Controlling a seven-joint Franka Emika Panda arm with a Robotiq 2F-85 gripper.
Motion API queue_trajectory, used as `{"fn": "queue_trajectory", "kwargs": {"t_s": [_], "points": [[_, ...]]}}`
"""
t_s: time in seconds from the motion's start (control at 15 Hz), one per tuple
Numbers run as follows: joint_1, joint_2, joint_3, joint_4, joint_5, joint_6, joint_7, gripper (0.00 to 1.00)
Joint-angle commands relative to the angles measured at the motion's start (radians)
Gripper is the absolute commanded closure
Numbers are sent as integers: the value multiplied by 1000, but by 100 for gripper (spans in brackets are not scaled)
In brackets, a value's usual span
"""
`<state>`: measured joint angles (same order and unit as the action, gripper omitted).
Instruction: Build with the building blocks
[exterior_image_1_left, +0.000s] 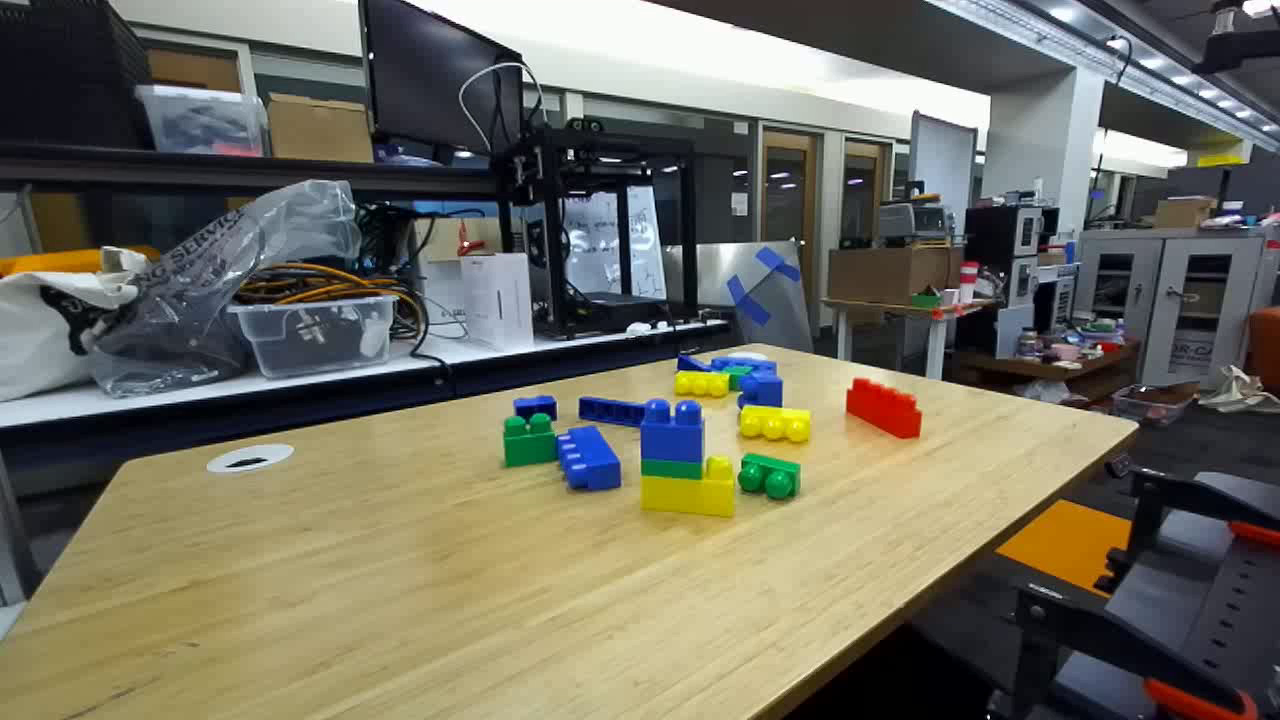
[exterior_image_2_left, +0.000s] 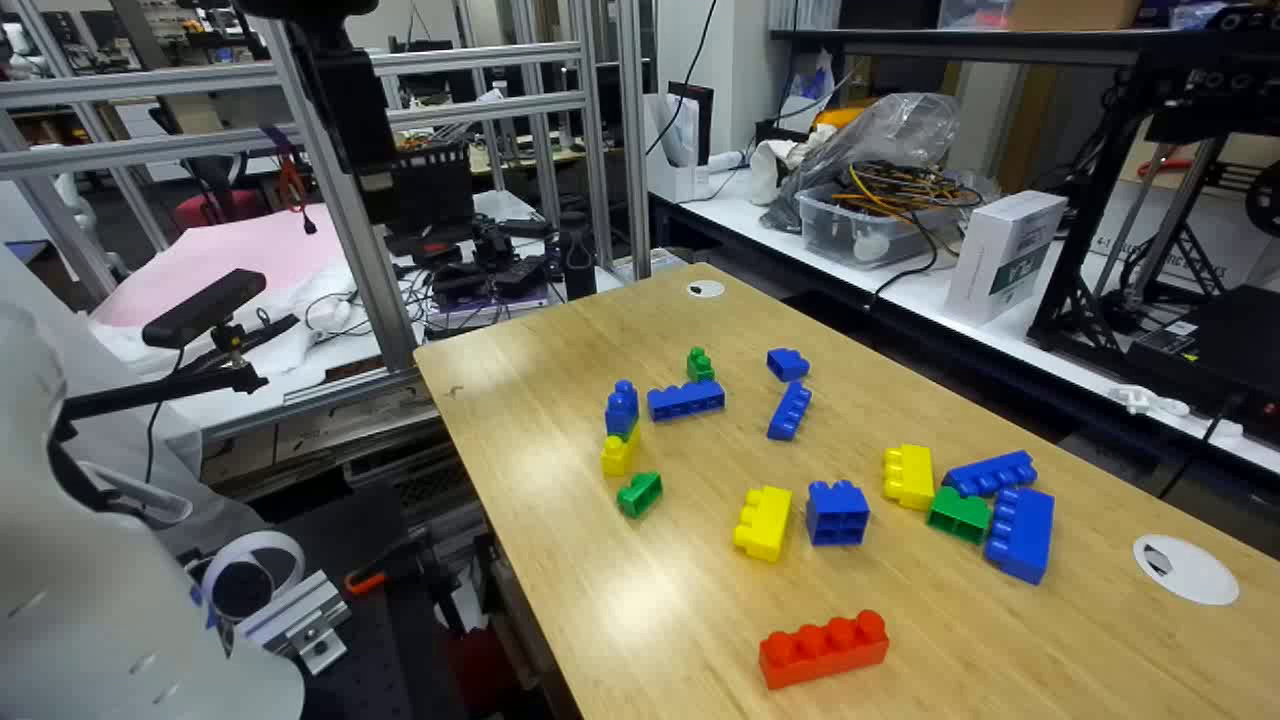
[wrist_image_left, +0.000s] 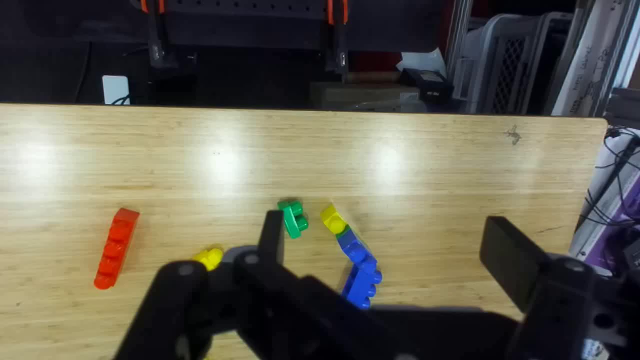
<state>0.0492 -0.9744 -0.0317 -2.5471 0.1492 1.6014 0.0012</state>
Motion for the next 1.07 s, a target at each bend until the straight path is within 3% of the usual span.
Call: {"fn": "queue_trajectory", "kwargs": {"t_s": [0.0,0.8,1.0], "points": [[-15,2,9,3,7,-4,-10,0],[-16,15,9,8,5,0,-9,0],[-29,85,2,36,-8,78,-13,0]]}}
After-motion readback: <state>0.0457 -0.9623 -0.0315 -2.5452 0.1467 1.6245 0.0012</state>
